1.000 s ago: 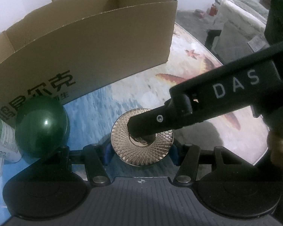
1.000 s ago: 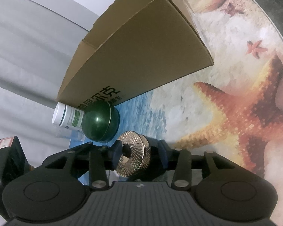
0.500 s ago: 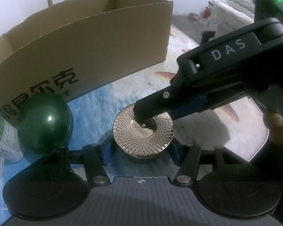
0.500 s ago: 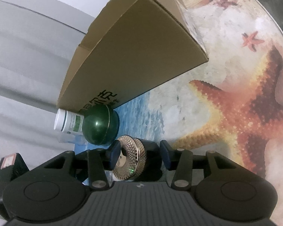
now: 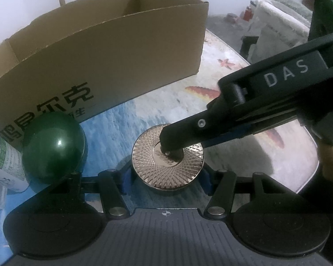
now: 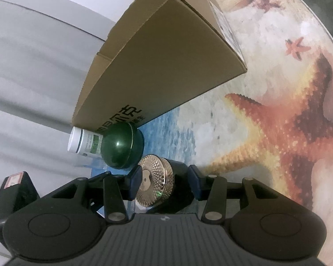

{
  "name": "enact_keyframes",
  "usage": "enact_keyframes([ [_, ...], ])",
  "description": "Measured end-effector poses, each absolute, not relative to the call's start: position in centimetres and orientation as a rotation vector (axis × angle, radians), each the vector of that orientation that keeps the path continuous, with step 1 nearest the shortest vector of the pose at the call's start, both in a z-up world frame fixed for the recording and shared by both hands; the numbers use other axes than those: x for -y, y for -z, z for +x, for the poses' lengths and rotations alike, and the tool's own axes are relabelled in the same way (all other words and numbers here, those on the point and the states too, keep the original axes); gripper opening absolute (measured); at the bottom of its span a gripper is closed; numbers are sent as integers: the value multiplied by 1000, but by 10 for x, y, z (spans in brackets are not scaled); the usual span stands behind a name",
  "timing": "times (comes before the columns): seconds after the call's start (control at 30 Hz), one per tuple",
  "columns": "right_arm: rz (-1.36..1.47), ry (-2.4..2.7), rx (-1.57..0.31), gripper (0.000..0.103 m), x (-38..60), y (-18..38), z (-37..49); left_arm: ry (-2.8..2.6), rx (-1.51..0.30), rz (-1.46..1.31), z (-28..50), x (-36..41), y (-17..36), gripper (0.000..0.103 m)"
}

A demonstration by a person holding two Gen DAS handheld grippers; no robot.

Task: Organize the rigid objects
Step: 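Lift the gold-lidded jar with the right gripper and carry it over the box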

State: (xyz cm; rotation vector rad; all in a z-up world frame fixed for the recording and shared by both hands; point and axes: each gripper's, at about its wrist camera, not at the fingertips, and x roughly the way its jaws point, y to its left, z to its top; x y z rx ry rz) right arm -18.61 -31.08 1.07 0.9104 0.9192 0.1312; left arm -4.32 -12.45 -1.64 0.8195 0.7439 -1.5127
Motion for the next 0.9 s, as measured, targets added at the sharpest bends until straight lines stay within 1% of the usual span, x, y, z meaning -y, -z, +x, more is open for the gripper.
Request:
enact_keyframes([
  [0.53, 870, -127, -926, 49, 303, -10, -179, 1490, -773, 811, -42, 130, 15, 56],
  [0.77, 843, -123, -927, 47, 298, -14, -178, 1462, -791, 816, -42, 130, 13, 56],
  [0.9, 830, -127, -926, 46, 294, -19, -178, 1456, -772, 818, -40, 127, 9, 56],
])
